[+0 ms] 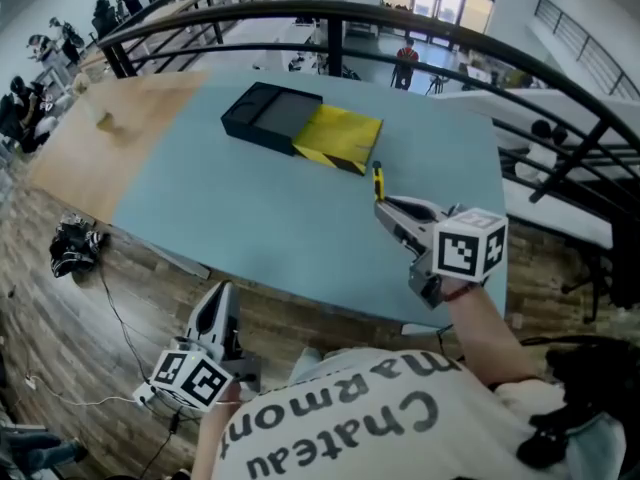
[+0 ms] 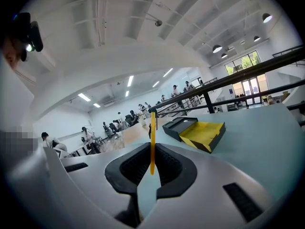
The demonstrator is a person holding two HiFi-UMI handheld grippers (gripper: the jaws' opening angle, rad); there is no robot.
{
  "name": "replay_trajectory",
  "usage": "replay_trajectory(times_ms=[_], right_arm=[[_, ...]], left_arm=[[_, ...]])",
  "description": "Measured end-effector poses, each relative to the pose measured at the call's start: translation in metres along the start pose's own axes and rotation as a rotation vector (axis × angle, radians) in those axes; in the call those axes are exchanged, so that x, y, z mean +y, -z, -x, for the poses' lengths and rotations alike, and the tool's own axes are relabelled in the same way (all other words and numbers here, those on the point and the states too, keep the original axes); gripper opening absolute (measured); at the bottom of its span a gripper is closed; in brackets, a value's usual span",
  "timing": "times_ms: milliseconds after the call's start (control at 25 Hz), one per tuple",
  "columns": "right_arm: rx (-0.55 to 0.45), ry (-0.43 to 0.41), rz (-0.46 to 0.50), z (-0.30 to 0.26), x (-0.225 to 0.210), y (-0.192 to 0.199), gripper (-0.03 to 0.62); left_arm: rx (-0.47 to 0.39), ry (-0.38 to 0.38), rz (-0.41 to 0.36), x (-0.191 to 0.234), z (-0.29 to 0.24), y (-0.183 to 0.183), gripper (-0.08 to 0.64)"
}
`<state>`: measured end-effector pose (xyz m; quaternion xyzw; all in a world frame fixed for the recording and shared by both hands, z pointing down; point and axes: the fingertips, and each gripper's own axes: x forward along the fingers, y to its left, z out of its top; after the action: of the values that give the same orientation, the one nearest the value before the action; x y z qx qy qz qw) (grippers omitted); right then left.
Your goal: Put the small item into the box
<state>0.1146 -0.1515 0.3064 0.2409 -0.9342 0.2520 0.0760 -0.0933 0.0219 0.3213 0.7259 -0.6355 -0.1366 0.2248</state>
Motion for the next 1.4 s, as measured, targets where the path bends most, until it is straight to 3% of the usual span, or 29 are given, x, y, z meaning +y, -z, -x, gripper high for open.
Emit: replay_trajectory(times_ms=[280, 480, 800, 1160, 1400], right_arm=[[0.026, -0.008, -0.018, -0.014, -0.03, -0.001, 0.051], [0.029, 0.013, -0.042, -0.017, -0.056, 0.013, 0.051], [0.063, 0.055, -0.096, -0.023, -0.081, 0.036, 0.051], [0.043, 0.185, -0.152, -0.041, -0.103, 0.038, 0.051], [-0.015, 0.275, -0.18, -0.064, -0.098, 0.019, 0.051]], left_arm=[[0.025, -0.006, 0.015, 0.001, -0.032, 0.007, 0.002], [0.11, 0.007, -0.02, -0.004, -0.052, 0.017, 0.003], [0.171, 0.033, -0.052, -0.009, -0.077, 0.014, 0.003], [0.249, 0.109, -0.016, 0.031, -0.113, 0.009, 0.003], [0.303, 0.196, -0.077, 0.06, -0.142, -0.024, 0.003]])
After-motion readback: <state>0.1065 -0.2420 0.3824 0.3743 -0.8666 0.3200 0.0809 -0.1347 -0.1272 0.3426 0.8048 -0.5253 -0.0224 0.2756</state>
